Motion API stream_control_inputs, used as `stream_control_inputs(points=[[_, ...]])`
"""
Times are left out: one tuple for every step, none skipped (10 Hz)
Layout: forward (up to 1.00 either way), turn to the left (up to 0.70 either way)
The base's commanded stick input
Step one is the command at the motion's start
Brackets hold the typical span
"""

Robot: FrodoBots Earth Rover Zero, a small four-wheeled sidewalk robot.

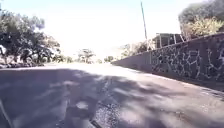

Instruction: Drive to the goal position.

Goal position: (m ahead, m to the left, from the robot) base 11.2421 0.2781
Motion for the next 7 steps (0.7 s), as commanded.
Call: stream_control_inputs(points=[[0.50, 0.00], [0.50, 0.00], [0.50, 0.00], [0.50, 0.00], [0.50, 0.00], [0.50, 0.00], [0.50, 0.00]])
